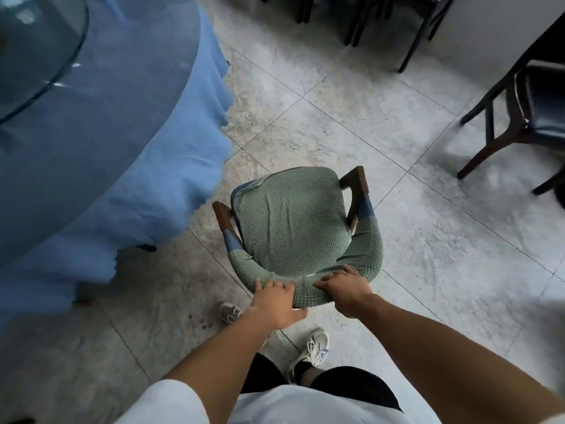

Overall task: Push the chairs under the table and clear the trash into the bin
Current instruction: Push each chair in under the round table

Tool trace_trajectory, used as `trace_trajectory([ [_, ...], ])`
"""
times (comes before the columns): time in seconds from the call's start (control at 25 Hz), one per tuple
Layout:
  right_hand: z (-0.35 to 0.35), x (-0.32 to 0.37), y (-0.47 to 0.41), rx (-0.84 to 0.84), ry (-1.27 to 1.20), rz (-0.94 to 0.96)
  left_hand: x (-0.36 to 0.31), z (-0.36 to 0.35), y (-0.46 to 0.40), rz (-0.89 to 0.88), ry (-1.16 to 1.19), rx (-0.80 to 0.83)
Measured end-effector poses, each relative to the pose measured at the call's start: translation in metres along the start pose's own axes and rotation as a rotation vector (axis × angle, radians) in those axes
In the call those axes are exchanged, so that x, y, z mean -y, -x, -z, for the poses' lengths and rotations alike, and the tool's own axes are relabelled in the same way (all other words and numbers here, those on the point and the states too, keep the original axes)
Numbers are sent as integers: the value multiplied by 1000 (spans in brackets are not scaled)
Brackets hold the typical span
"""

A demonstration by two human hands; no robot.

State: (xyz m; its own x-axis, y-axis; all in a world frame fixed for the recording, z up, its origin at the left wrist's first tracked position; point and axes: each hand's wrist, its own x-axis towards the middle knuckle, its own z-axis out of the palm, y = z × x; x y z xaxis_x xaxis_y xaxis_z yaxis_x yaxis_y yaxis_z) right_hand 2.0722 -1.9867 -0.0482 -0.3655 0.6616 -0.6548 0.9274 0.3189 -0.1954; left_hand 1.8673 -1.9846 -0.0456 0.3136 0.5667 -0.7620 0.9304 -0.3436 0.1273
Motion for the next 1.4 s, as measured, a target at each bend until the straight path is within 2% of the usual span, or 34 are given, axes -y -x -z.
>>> trace_trajectory([
  [0.16, 20, -28, -14, -24, 29, 12, -10, 18, -23, 10, 8, -55],
  [0.36, 64, -58, -55, -52, 83, 62, -1, 53, -57, -3, -4, -204],
  [0.6, 134, -88, -130, -78, 180, 118, 27, 107, -106, 111, -14, -352],
  [0.76, 183, -102, -180, -102, 238, 170, 46, 153, -132, 191, 56, -335],
  [1.12, 265, -133, -265, -37, 311, 360, 65, 212, -188, 367, 222, -273],
  [1.4, 339, -208, -333, -6, 379, 600, 26, 285, -255, 607, 494, -271],
])
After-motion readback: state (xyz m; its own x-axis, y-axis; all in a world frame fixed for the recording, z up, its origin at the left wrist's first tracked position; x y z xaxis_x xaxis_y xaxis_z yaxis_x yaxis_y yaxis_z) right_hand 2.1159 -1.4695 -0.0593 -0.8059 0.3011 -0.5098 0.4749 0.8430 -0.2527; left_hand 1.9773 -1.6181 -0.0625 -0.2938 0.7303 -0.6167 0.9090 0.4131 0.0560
